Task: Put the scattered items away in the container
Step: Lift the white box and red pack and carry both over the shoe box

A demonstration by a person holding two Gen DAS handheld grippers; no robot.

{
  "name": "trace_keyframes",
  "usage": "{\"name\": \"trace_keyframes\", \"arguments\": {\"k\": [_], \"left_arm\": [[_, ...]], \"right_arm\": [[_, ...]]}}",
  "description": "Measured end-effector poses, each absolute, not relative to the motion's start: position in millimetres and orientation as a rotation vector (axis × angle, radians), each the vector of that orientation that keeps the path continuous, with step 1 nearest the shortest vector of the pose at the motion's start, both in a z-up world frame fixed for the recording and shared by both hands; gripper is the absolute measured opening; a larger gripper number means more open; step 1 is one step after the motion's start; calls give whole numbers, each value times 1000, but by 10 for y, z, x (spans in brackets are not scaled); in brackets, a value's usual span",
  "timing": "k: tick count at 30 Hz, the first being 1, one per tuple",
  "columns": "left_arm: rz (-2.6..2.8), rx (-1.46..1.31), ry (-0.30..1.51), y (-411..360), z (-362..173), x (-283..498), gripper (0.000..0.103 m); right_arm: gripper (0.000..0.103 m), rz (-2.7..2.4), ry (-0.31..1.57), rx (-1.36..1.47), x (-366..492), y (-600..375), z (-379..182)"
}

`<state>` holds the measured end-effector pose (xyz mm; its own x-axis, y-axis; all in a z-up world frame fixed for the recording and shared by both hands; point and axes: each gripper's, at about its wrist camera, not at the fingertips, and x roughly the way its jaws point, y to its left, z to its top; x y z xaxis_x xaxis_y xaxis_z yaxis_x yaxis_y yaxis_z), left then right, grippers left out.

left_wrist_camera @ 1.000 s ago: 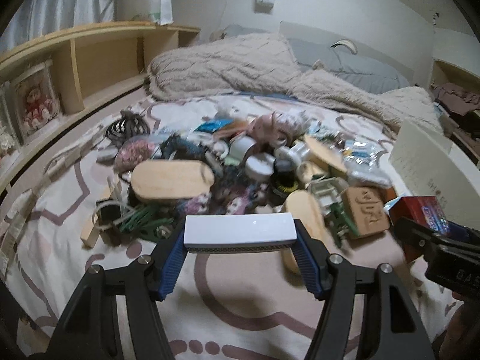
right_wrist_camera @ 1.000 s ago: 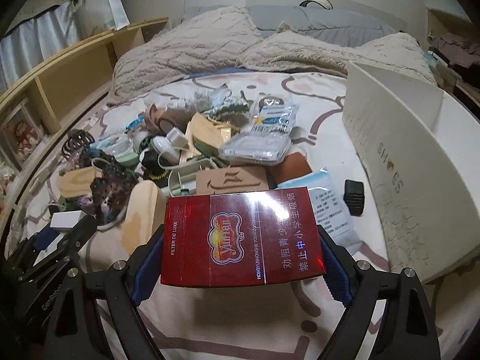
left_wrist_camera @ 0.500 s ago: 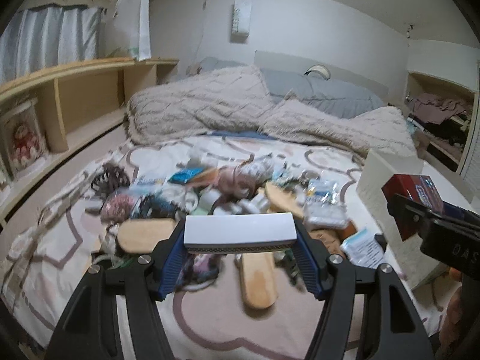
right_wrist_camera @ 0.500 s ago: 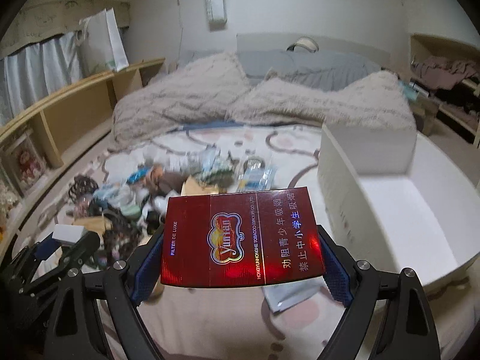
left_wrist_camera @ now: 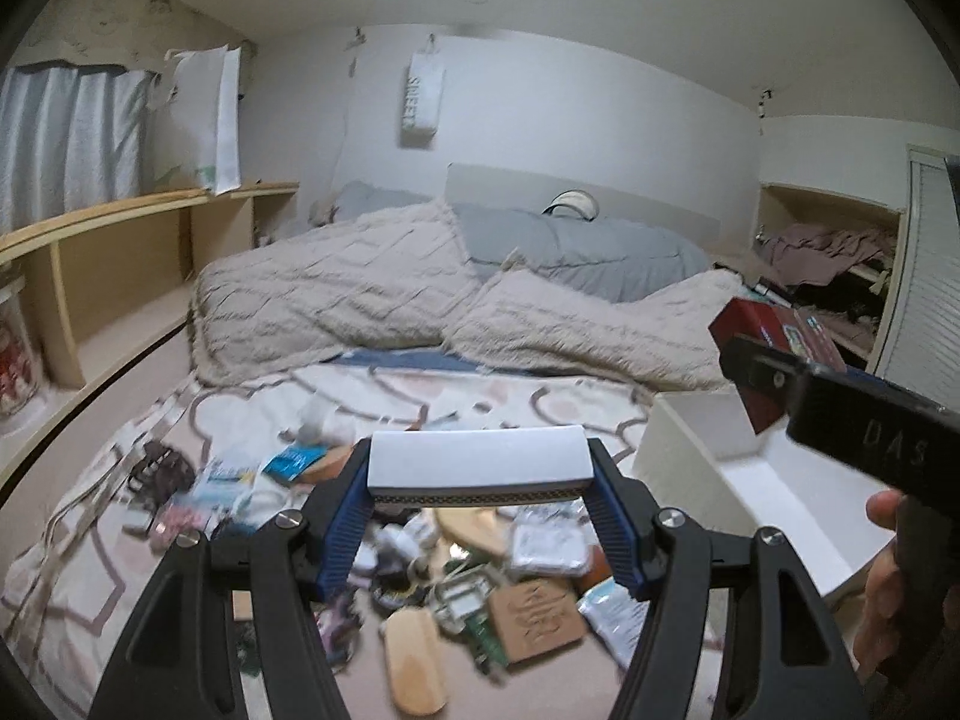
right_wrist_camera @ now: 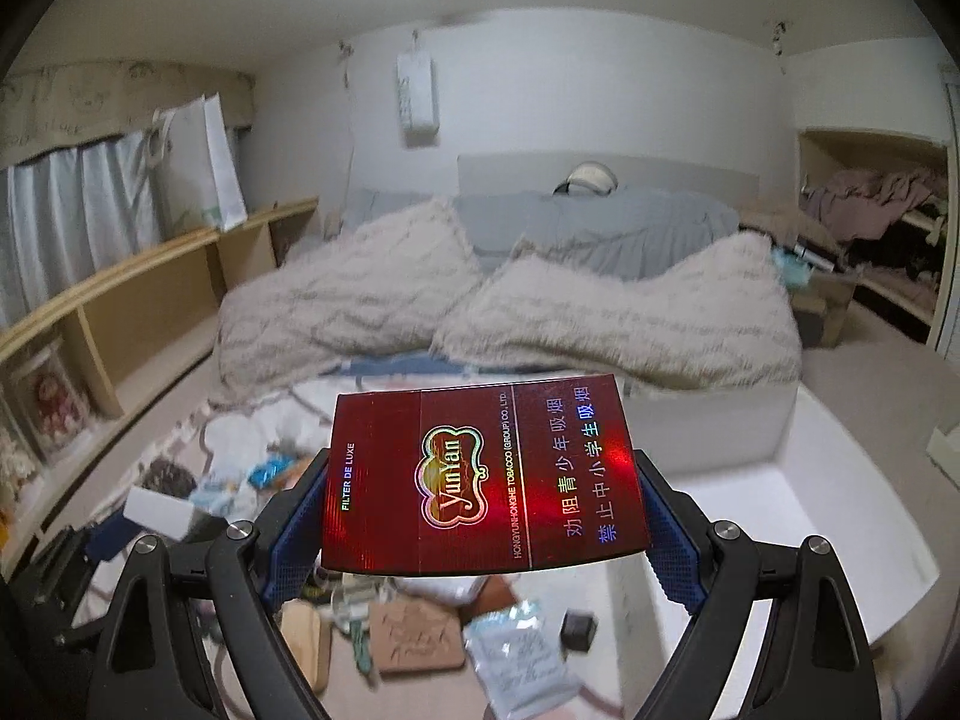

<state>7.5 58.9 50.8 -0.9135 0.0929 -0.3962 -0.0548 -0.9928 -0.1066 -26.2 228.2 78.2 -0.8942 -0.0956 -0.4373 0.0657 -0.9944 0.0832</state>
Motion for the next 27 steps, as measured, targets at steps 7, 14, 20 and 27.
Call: {"name": "trace_keyframes", "arguments": {"k": [7, 14, 20, 27], "left_arm": [[2946, -602, -121, 894, 648, -103, 66], [2851, -620, -94, 1312, 658, -291, 66], [2764, -673, -54, 1712, 584, -462, 66], [2704, -667, 13, 2147, 522, -580, 66]], "right_arm": [[91, -3071, -166, 605, -291, 2636, 938], [91, -3220, -240, 664, -417, 3204, 808], [91, -3310, -291, 779, -483, 3621, 636], [91, -3305, -346, 932, -552, 3905, 388]]}}
